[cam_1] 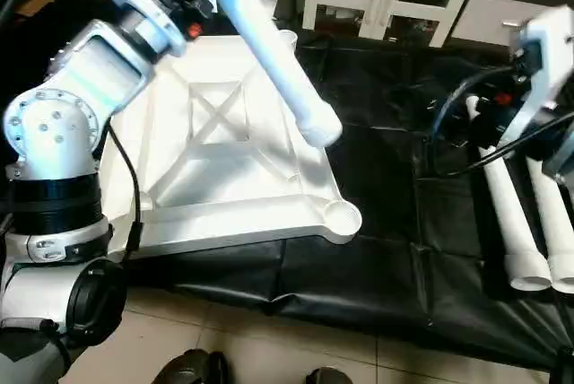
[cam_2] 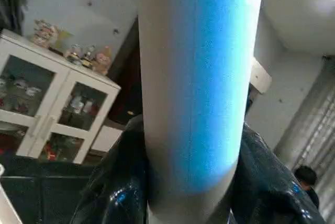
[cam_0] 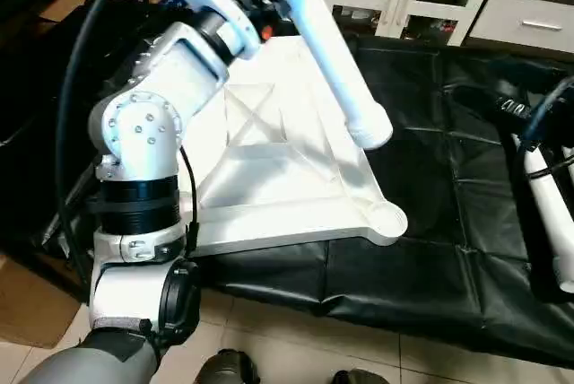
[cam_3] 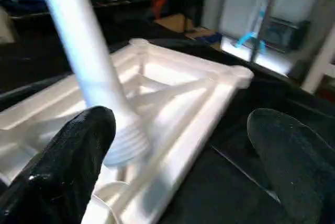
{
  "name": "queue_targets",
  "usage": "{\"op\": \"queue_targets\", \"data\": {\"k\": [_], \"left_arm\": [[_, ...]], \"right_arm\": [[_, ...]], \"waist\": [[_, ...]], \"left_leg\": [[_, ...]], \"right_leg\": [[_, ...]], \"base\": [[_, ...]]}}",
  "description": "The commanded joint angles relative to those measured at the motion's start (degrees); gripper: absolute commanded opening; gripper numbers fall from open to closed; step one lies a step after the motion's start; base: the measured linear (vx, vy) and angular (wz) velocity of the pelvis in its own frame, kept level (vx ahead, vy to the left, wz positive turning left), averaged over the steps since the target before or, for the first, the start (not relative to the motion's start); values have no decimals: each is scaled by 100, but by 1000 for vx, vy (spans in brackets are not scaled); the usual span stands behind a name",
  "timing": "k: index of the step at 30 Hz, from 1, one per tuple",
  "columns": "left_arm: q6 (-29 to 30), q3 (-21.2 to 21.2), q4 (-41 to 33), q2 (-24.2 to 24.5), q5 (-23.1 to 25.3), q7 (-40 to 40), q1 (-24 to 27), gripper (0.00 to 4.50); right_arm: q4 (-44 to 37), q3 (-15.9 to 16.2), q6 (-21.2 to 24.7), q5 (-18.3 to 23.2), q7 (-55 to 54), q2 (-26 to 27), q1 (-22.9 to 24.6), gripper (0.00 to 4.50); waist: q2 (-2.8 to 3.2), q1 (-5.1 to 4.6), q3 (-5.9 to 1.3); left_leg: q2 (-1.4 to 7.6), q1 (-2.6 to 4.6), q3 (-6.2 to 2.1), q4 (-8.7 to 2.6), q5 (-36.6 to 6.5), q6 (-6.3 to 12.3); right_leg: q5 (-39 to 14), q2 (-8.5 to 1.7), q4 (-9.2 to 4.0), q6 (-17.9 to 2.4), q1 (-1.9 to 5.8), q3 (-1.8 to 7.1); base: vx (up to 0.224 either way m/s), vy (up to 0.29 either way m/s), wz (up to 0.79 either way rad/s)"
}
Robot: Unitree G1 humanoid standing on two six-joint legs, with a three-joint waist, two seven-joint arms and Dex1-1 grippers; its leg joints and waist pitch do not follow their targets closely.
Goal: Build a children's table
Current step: Pick table leg
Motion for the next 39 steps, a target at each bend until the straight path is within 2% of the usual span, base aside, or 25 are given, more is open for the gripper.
{"op": "queue_targets", "data": {"k": [1, 3, 4, 7, 9, 10, 12, 16, 18, 20, 23, 29, 39], "left_arm": [[45, -160, -161, -3, 8, -83, -1, 170], [28, -318, -192, 30, 146, -167, 24, 170], [33, -457, -233, 39, 236, -235, 53, 170], [56, -636, -298, 32, 325, -308, 98, 170], [50, -900, -412, 34, 472, -352, 188, 170], [50, -900, -412, 34, 472, -352, 188, 170], [20, -1019, -452, 32, 546, -360, 215, 170], [-8, -1094, -473, 30, 590, -401, 208, 170], [-15, -1111, -478, 27, 610, -427, 197, 170], [-30, -1149, -509, 13, 636, -464, 182, 170], [-9, -1168, -559, -1, 608, -503, 168, 170], [116, -1197, -751, -45, 488, -569, 142, 170], [273, -1332, -995, -13, 463, -749, 219, 170]], "right_arm": [[-44, 190, 74, 68, 107, -67, -119, 450], [-118, 403, 49, 24, 67, 7, -181, 450], [-182, 688, -61, -153, -16, 92, -212, 450], [-180, 1098, -263, -496, -188, 264, -300, 450], [-221, 1474, -269, -622, -271, 467, -426, 450], [-221, 1474, -269, -622, -271, 467, -426, 450], [-237, 1671, -207, -604, -288, 538, -522, 450], [-158, 1892, -225, -722, -351, 613, -623, 450], [-125, 1976, -225, -772, -355, 637, -636, 450], [-23, 2215, -275, -990, -428, 708, -654, 450], [60, 2320, -292, -1053, -503, 768, -689, 450], [189, 2408, -233, -1026, -483, 904, -761, 450], [112, 2524, -178, -1037, -285, 840, -676, 450]], "waist": [[-78, -34, -446], [-73, -35, -448], [-61, -36, -442], [-58, -54, -452], [-57, -62, -451], [-51, -60, -456], [-50, -52, -454], [-46, -50, -475], [-50, -48, -483], [-50, -42, -495], [-39, -40, -490], [-32, -30, -493], [-31, -21, -522]], "left_leg": [[364, 281, -205, -414, -951, 136], [364, 287, -207, -420, -967, 97], [368, 282, -212, -432, -966, 73], [364, 272, -212, -439, -943, 15], [361, 269, -207, -446, -956, -23], [371, 276, -217, -448, -948, -32], [370, 279, -208, -455, -932, -22], [364, 273, -203, -450, -675, 22], [362, 271, -189, -441, -552, 105], [360, 264, -186, -430, -412, 160], [363, 268, -179, -431, -452, 190], [376, 283, -180, -439, -564, 129], [365, 273, -177, -418, -441, 154]], "right_leg": [[-824, -272, -436, -1435, 199, 126], [-897, -273, -444, -1384, 187, 130], [-911, -274, -449, -1352, 178, 129], [-810, -275, -435, -1331, 176, 135], [-789, -268, -435, -1333, 169, 135], [-767, -271, -426, -1339, 171, 134], [-659, -265, -424, -1338, 177, 142], [-227, -250, -379, -1394, 197, 132], [-22, -254, -367, -1462, 210, 134], [163, -260, -348, -1518, 223, 132], [149, -265, -352, -1574, 228, 137], [75, -263, -348, -1608, 230, 134], [247, -258, -327, -1608, 247, 135]], "base": [[0, 0, 0], [0, 0, 0], [0, 0, 0], [0, 0, 0], [0, 0, 0], [0, 0, 0], [0, 0, 0], [0, 0, 0], [0, 0, 0], [0, 0, 0], [0, 0, 0], [0, 0, 0], [0, 0, 0]]}}
